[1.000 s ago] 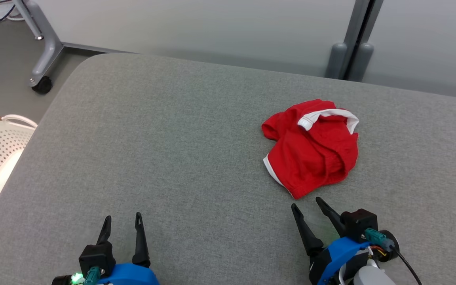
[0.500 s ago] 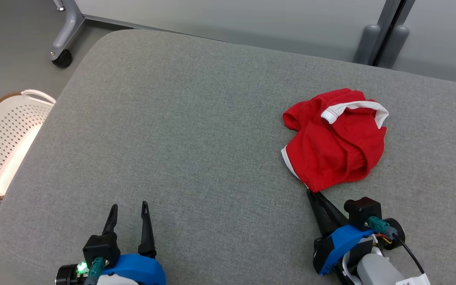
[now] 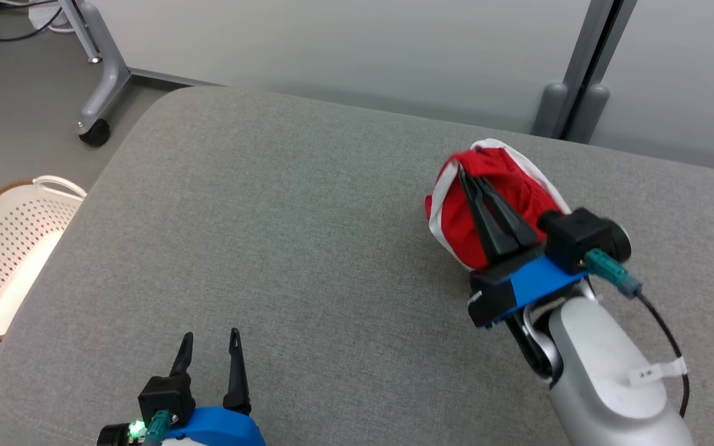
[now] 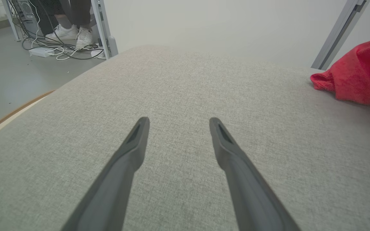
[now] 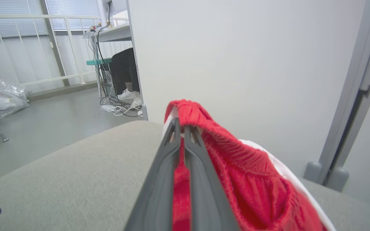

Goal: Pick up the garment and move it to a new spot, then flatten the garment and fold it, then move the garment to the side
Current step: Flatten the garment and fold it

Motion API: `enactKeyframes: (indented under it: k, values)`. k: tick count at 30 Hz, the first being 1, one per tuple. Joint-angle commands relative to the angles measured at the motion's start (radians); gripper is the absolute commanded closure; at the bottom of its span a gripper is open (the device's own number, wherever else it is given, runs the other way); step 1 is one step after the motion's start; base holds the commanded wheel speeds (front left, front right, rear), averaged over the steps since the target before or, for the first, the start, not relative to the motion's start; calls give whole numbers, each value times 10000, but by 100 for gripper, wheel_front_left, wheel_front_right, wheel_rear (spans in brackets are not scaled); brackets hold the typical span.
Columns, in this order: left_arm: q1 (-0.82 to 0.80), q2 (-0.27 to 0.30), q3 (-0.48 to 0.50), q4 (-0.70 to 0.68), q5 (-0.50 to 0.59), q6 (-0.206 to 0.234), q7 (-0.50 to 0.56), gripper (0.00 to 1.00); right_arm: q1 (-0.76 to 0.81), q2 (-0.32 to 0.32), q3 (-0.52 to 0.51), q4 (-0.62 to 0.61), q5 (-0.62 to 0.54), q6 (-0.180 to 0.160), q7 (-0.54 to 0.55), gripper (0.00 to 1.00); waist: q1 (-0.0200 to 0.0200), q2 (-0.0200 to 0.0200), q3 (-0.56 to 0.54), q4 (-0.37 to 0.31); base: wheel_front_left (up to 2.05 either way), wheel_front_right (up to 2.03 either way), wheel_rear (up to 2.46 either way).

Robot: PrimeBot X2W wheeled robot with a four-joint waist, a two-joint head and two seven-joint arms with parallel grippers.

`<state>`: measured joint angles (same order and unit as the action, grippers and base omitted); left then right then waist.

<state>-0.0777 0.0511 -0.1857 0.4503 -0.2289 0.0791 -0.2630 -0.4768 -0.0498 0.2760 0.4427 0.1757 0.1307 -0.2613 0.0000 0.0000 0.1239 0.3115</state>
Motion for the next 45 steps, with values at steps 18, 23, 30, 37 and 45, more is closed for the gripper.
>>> enactKeyframes:
  k: [18, 23, 30, 37, 45]
  values:
    - [638, -7, 138, 189, 16, -207, -20, 0, 332, -1360, 391, -276, -101, 1, -57, 100, 0, 0, -715, -813, 0, 0, 0]
    - [483, -8, 211, 203, 57, -264, -20, 0, 1680, -1996, 444, 131, -56, 1, -57, 100, 0, 0, -588, -1513, 0, 0, 0]
    - [219, -8, 322, 223, 100, -333, -20, 0, 2236, -2209, 404, 642, 16, 1, -55, 100, 0, 0, -415, -2245, 0, 0, 0]
    - [-73, -7, -119, 172, -133, -612, -20, 0, 2295, -1875, -470, 1581, -530, 1, -55, 0, 0, 0, -270, -2622, 0, 0, 0]
    - [-110, 1, -986, 558, -1015, -1326, -20, 0, 2793, -1082, -1986, 1068, -1452, 1, -55, 0, 0, 0, -193, -2873, 0, 0, 0]
